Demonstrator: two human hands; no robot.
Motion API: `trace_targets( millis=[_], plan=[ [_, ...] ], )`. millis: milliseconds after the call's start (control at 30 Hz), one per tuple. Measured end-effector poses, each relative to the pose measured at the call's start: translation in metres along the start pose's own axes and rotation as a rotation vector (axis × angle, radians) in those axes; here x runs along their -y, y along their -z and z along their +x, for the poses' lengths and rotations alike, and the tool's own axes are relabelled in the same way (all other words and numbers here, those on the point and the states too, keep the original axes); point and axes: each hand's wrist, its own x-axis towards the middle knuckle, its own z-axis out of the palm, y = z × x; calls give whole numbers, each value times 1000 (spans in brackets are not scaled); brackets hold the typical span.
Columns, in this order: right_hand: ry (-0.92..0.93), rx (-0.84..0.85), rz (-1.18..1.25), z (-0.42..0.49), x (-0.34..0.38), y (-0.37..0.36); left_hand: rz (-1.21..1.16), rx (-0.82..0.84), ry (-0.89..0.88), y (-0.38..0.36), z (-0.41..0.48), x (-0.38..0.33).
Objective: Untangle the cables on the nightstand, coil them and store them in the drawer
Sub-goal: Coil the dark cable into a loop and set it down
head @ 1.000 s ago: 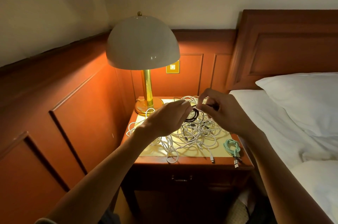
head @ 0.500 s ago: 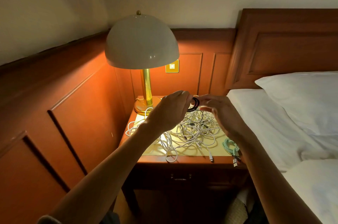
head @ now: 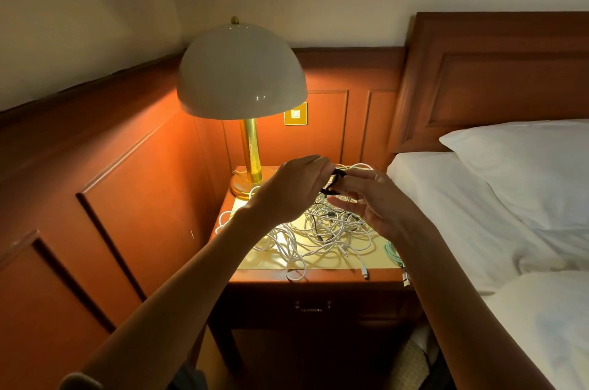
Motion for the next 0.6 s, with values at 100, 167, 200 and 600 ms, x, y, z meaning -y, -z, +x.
trace_targets(
  millis=[100, 167, 200, 600],
  plan=[
    [92, -1, -46, 1, -3, -1, -96, -21, 47, 2, 1, -5],
    [175, -49, -136, -1, -3, -1, -159, -24, 83, 2, 1, -3],
    [222, -78, -191, -3, -3, -2, -182, -19, 95, 2, 1, -1],
    [1219, -480, -1000, -9, -21, -3, -340, -45, 134, 0, -1, -1]
  ],
)
